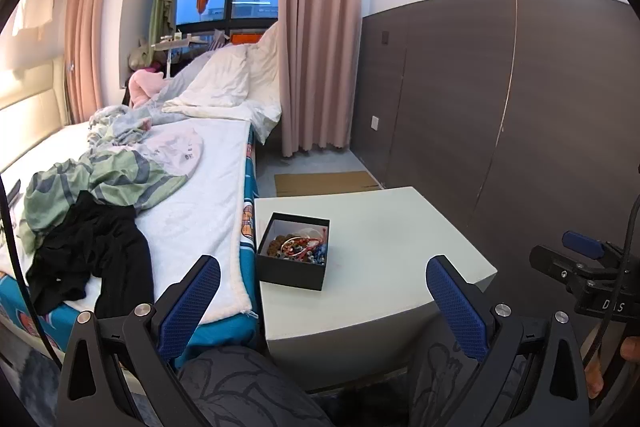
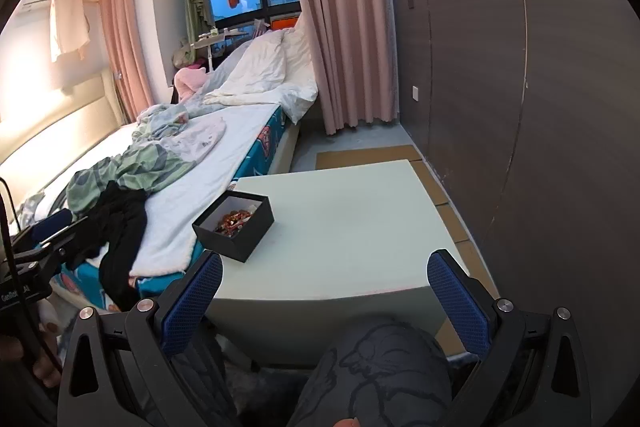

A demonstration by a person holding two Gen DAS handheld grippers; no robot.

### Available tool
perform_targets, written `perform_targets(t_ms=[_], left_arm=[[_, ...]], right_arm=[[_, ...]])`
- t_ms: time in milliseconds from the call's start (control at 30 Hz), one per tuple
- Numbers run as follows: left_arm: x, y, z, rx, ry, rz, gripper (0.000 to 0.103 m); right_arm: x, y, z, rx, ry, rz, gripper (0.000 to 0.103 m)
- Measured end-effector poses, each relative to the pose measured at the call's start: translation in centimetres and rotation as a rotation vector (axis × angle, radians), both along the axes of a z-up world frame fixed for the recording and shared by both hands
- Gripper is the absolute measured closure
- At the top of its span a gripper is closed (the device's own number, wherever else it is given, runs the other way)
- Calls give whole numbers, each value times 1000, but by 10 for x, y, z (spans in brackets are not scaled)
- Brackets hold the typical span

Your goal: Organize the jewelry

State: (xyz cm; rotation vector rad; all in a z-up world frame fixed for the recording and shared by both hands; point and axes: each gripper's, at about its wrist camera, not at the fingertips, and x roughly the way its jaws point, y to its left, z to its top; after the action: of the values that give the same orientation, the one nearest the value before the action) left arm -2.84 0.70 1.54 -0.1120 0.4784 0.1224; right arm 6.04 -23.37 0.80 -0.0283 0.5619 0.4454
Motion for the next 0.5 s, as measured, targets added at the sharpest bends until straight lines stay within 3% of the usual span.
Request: perform_targets(t_ms=[500], left_arm=[[-1, -1, 1, 3, 3, 2, 0]], right_arm=[[-6, 6, 7, -9, -6, 13, 0]])
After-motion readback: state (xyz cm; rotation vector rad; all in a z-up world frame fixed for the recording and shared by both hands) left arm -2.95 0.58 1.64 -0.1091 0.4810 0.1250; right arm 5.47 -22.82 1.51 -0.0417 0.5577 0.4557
